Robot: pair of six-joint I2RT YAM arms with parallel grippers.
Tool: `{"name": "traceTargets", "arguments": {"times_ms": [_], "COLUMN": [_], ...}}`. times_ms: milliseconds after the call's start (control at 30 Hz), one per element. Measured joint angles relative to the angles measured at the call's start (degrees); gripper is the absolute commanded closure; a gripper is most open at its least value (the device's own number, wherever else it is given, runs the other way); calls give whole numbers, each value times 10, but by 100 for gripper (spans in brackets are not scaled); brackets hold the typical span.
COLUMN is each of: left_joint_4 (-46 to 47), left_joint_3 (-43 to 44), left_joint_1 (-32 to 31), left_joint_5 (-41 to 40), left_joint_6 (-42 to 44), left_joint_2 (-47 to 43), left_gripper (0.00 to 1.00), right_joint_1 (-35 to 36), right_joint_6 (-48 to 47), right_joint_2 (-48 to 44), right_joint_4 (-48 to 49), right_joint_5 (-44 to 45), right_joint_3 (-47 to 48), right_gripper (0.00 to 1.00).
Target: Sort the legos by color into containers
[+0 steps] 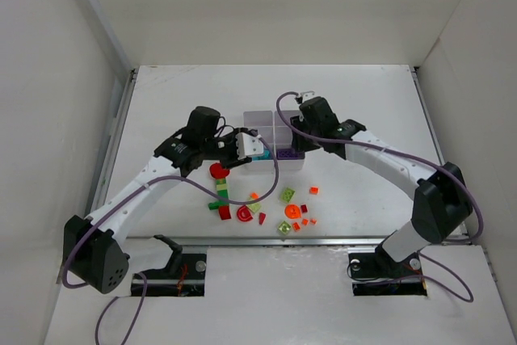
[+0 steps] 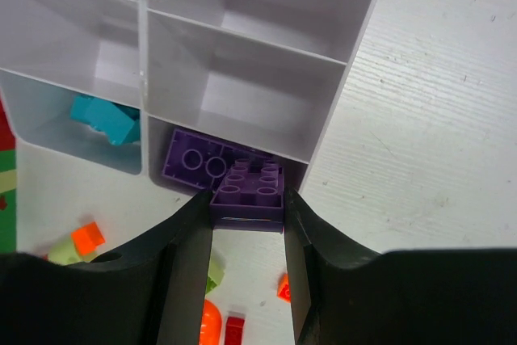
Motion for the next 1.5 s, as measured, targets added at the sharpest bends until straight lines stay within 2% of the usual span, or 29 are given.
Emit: {"name": "traceTargets", "arguments": {"times_ms": [467, 567, 600, 667, 700, 800, 833, 933, 1233, 1400, 1500], "left_joint_4": [22, 25, 26, 26, 26, 29, 30, 29, 31, 49, 59], "left_joint_3": [-1, -1, -1, -1, -1, -3, -5, -10, -10, -10, -9], "left_joint_1": [7, 7, 7, 7, 7, 7, 7, 7, 7, 7, 10], "left_joint_5": [0, 0, -1, 0, 0, 0, 0, 0, 29, 61, 79], "left_joint_6": [-18, -19, -19, -19, -19, -19, -19, -20, -23, -38, -50], "left_joint_2": [0, 0, 0, 0, 0, 0, 0, 0, 13, 57, 91], "left_gripper": [100, 100, 100, 100, 100, 100, 100, 100, 100, 100, 100], "right_joint_1": [3, 19, 25, 38, 42, 53, 58, 66, 69, 69, 69], "right_joint_6": [5, -5, -10, -17, -20, -21, -21, -20, -19, -16, -15], "right_joint_2": [47, 76, 83, 94, 96, 101, 103, 104, 95, 42, 3], "right_joint_4": [-14, -47, -57, -71, -75, -79, -82, -87, -98, -99, -98], "right_joint_5": [31, 57, 69, 91, 100, 105, 105, 104, 108, 115, 120], "right_joint_3": [25, 65, 75, 89, 93, 93, 93, 93, 93, 94, 100], "right_gripper": [100, 82, 69, 60, 50, 43, 37, 27, 24, 15, 13]}}
